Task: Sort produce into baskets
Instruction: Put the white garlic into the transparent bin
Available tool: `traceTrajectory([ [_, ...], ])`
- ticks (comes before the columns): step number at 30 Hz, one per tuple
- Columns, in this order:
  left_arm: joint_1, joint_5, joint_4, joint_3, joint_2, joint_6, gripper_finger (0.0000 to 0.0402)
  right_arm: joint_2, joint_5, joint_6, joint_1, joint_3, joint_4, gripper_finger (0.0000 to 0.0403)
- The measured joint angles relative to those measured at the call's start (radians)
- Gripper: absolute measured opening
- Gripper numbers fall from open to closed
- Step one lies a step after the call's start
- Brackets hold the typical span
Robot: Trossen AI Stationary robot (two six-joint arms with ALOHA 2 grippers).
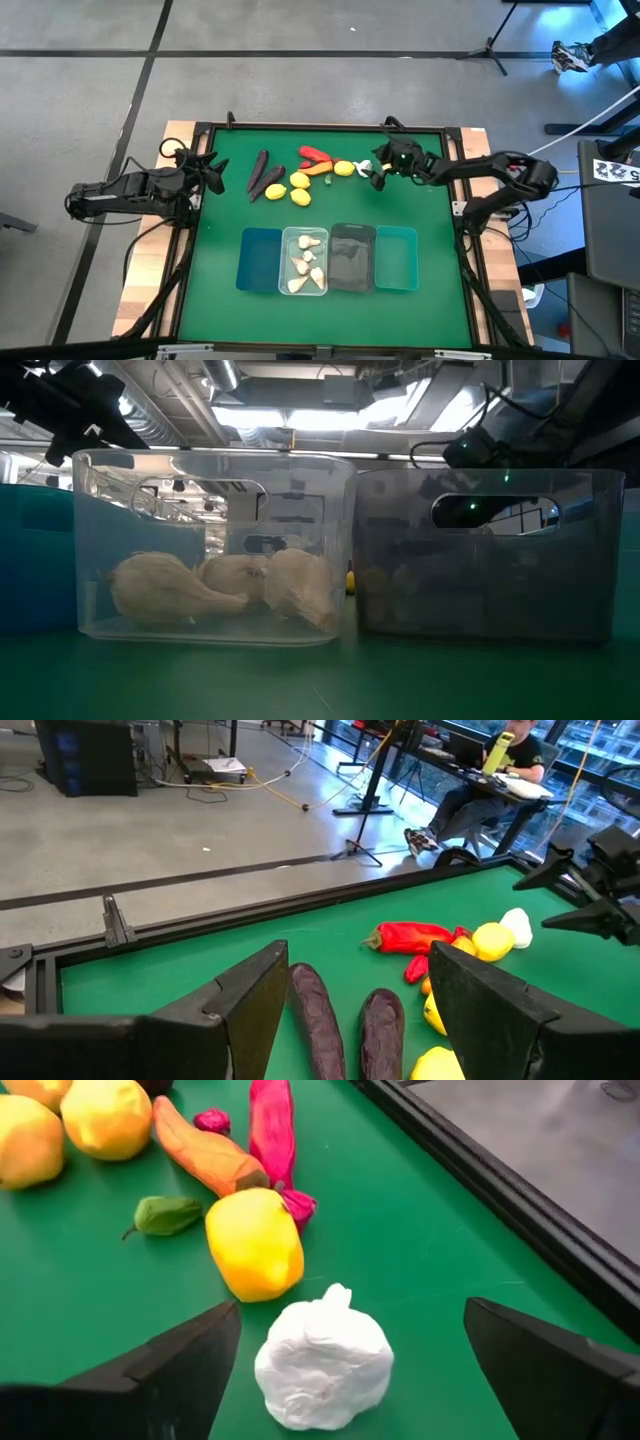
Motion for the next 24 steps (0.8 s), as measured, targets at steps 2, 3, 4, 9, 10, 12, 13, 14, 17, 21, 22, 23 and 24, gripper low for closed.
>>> traceTrajectory([
  [2,0.0,-0.001,0.0,0.0,0.0,0.0,0.0237,0.032,0.0,0.005,0.0,0.0,0.03,0.0379],
  [3,0.0,-0.001,0.0,0.0,0.0,0.0,0.0237,0.048,0.0,0.005,0.0,0.0,0.045,0.0379],
  [4,0.0,-0.001,0.0,0.0,0.0,0.0,0.0237,0.061,0.0,0.005,0.0,0.0,0.053,0.0379],
  [9,0.0,-0.001,0.0,0.0,0.0,0.0,0.0237,0.129,-0.011,0.021,0.0,0.027,0.051,0.0379],
  [10,0.0,-0.001,0.0,0.0,0.0,0.0,0.0237,0.144,-0.012,0.021,0.0,0.034,0.051,0.0379],
  [12,0.0,-0.002,0.0,0.0,0.0,0.0,0.0237,0.172,-0.016,0.023,0.0,0.048,0.049,0.0379],
  [13,0.0,-0.001,0.0,0.0,0.0,0.0,0.0237,0.185,-0.016,0.024,0.0,0.055,0.049,0.0379],
  [14,0.0,-0.001,0.0,0.0,0.0,0.0,0.0237,0.195,-0.016,0.026,0.0,0.062,0.048,0.0379],
  [17,0.0,-0.001,0.0,0.0,0.0,0.0,0.0237,0.217,-0.016,0.027,0.0,0.079,0.045,0.0379],
  [21,0.0,-0.001,0.0,0.0,0.0,0.0,0.0237,0.222,0.027,0.031,0.0,0.084,0.044,0.0378],
  [22,0.0,-0.001,0.0,0.0,0.0,0.0,0.0237,0.222,0.03,0.032,0.0,0.083,0.04,0.0376],
  [23,0.0,-0.001,0.0,0.0,0.0,0.0,0.0237,0.222,0.034,0.032,0.0,0.084,0.034,0.0372],
  [24,0.0,-0.001,0.0,0.0,0.0,0.0,0.0237,0.222,0.035,0.037,0.0,0.083,0.027,0.0365],
])
